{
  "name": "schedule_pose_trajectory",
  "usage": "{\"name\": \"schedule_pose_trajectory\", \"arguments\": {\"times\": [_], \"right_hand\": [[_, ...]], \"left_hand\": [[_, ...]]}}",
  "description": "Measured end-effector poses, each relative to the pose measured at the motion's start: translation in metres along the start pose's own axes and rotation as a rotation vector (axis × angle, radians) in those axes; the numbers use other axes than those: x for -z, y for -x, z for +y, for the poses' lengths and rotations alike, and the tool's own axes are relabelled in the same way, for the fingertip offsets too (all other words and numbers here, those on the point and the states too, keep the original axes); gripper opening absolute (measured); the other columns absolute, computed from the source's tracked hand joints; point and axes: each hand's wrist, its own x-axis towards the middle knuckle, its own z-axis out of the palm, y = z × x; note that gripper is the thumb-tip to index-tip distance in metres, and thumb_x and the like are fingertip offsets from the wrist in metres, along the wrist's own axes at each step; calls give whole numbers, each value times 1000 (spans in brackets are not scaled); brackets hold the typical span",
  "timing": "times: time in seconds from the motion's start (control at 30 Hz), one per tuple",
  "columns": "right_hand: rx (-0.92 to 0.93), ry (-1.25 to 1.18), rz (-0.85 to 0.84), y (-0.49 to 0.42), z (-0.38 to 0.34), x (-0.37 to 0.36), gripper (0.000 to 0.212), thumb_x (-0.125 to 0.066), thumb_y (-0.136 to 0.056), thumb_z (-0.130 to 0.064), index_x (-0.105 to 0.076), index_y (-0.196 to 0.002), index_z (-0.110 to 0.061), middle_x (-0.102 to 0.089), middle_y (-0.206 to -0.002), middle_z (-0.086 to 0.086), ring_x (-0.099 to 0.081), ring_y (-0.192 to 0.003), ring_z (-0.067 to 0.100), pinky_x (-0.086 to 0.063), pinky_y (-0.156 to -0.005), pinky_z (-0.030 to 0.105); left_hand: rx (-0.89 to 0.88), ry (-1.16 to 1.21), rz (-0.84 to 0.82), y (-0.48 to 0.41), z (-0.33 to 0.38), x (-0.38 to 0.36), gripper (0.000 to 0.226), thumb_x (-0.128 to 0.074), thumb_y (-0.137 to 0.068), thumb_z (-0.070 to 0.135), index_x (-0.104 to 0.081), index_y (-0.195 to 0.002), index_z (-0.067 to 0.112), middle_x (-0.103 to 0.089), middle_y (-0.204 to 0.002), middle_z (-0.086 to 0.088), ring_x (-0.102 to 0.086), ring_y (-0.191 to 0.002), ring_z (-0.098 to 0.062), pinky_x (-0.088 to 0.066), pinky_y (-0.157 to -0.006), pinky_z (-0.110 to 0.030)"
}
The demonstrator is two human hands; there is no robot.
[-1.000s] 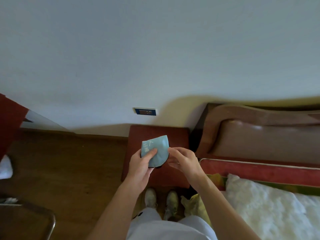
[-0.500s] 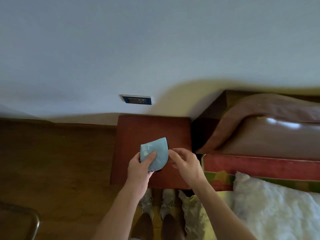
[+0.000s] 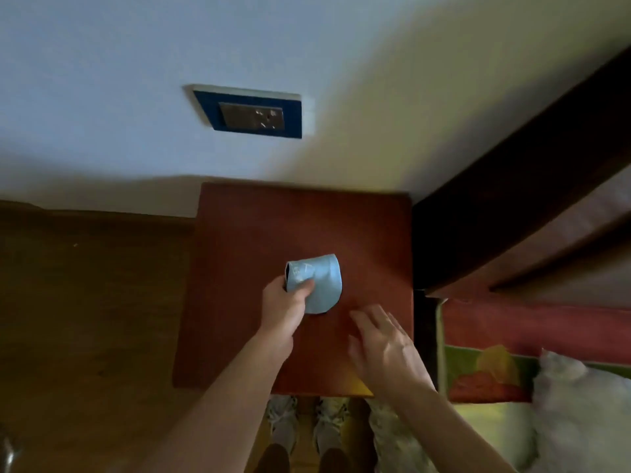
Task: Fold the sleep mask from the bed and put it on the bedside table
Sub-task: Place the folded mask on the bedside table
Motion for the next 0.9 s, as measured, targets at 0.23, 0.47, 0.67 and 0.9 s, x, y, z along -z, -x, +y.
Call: {"name": "schedule_pose_trajectory", "arguments": {"times": [0.23, 0.47, 0.67, 0.9], "right_hand": [[26, 175, -24, 17, 19, -39, 56, -65, -84, -25, -58, -137, -9, -56, -145, 11, -52, -136, 30, -54, -99, 44], [12, 237, -56, 29, 23, -49, 66, -51, -93, -44, -39, -152, -14, -34, -163, 6, -32, -149, 26, -42, -112, 44], [-2, 272, -78, 39, 25, -51, 67, -44, -96, -49, -35, -154, -17, -32, -163, 10, -32, -149, 28, -45, -111, 49], [3, 327, -107, 44, 26, -57, 74, -39, -98, -58, -25, -157, -16, -21, -167, 10, -21, -153, 29, -36, -117, 50]], "left_hand": [[-233, -405, 57, -22, -11, -1, 26, -73, -79, 31, -61, -92, 12, -67, -90, 3, -64, -82, -15, -51, -65, -27], [-684, -960, 131, -7, -13, 14, 63, -76, -79, 25, -45, -132, 10, -48, -123, -16, -55, -103, -26, -53, -78, -37], [-927, -1485, -127, 33, -39, 26, 69, -53, -88, 38, -32, -148, 10, -28, -158, -11, -32, -142, -25, -36, -110, -44], [-811, -1648, -191, 24, -44, 26, 77, -30, -97, 51, 5, -153, 11, 16, -163, -6, 8, -150, -20, -11, -121, -47]]}}
